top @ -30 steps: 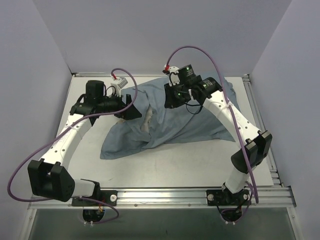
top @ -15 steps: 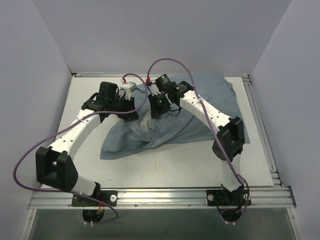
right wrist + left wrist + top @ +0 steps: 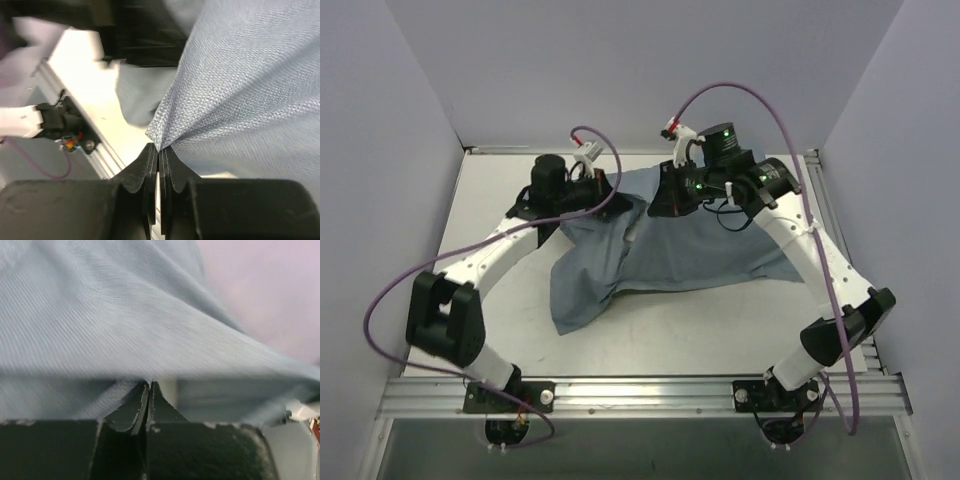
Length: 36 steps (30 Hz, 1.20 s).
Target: Put the pillow into the pillowcase
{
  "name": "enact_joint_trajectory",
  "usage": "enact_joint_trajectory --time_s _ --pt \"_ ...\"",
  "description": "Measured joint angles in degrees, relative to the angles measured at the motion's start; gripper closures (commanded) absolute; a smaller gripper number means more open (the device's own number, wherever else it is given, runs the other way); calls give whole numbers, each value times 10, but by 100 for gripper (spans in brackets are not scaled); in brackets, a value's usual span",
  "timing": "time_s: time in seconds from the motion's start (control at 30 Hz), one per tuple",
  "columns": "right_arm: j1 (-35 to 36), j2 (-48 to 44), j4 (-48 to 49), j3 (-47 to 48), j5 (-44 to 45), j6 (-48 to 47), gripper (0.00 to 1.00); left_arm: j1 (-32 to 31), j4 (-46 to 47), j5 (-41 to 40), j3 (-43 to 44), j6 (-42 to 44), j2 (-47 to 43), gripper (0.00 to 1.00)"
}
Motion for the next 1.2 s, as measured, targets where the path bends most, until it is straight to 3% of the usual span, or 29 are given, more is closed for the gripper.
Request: enact_joint_trajectory --time_s 0.17,0.2,0.27,0.3,0.33,0.4,0.53,0.7,0.83,0.87,0.93,0.97,1.0,1.07,1.2 --pt "-2 -52 -3 -23 -26 9 100 -40 156 -19 15 -67 135 100" --pt "-3 -50 -2 -28 -27 13 100 -46 172 -22 14 -74 158 96" --pt "-7 -41 -3 -36 -29 22 100 -57 192 -27 11 -78 185 76" --pt "-8 -35 -3 -38 -31 29 100 -60 199 -30 6 -80 188 50" --pt "-9 -27 -3 -39 -32 35 100 -61 208 -28 -1 -78 185 34" --pt "-10 -10 5 -39 -37 52 100 -52 217 -6 -25 -81 155 13" --pt "-10 40 42 -30 -54 88 100 15 119 41 -48 -45 26 5" --pt "-10 155 89 52 -54 130 100 162 -77 83 -21 76 -176 2" --pt "-7 258 132 157 -32 143 100 202 -231 76 10 200 -240 3" --pt "-6 278 149 177 -18 142 94 201 -266 68 10 233 -246 3" --pt "-6 304 182 206 5 136 67 198 -324 44 -5 291 -249 3" --pt "-5 314 186 222 14 125 39 198 -349 26 -18 317 -248 3" --pt "-5 320 188 236 19 116 28 198 -373 5 -36 343 -243 3" --pt "-8 307 188 234 24 71 17 198 -407 -32 -68 382 -227 3" --pt "-31 165 151 67 46 -32 14 211 -446 -82 -95 442 -188 3"
